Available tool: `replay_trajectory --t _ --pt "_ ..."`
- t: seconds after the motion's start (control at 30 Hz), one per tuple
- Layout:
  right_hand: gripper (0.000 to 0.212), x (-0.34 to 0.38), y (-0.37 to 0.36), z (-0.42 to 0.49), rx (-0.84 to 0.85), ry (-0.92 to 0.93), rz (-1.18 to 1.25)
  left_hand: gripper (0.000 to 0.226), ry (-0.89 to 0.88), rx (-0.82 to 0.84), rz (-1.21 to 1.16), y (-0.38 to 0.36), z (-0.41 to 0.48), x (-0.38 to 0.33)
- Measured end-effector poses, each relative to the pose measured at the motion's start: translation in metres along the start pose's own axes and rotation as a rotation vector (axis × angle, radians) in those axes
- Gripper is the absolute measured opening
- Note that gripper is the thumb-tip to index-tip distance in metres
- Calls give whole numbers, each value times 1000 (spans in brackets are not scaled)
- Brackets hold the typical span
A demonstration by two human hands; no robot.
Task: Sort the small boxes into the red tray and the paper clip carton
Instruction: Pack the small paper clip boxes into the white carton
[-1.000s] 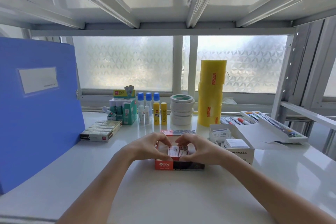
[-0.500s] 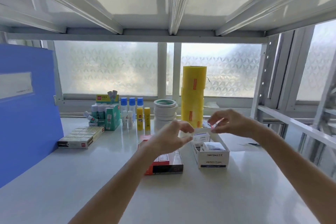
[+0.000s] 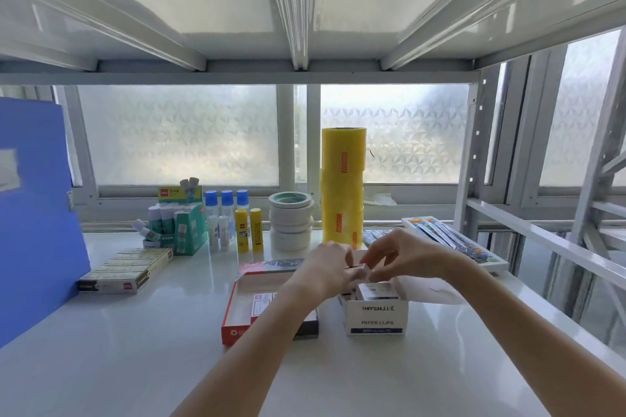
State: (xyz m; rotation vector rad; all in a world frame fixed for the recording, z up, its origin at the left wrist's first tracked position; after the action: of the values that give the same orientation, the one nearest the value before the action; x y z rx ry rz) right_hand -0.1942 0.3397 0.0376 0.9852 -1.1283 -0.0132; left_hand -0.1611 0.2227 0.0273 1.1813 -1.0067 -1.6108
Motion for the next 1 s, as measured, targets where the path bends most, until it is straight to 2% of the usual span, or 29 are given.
replay_trajectory --t 0.2,0.3,0.4,0.5,0.63,0.87,1.0 --pt "25 9 -5 -8 66 9 -24 59 1 134 -18 -7 -10 3" --pt "25 6 -4 -6 49 -9 -139 53 -61 158 -67 -9 -9 1" --pt "33 4 -10 -6 67 -80 -281 44 -139 83 -150 2 -11 -3" --pt "41 5 -20 -3 150 -158 -440 44 -195 -17 -59 9 -10 -6" --pt "41 4 -22 4 149 -213 -511 48 -188 8 32 2 -7 -8" --pt "25 2 -17 9 34 -134 -463 45 -180 1 289 8 1 -25" --pt "38 16 -12 6 -24 -31 -481 43 -156 -15 316 13 4 -23"
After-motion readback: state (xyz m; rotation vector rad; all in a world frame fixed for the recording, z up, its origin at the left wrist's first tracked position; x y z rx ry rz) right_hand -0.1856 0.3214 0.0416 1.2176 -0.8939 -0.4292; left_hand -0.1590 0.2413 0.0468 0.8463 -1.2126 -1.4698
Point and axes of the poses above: each hand's wrist, its own z-axis towards the middle knuckle, its own y-axis out of the back of the hand, x = y × z, the point moved 8 cm from there along z, towards the middle knuckle, and after that the axes turned 10 degrees about z, right-handed, at the moved point
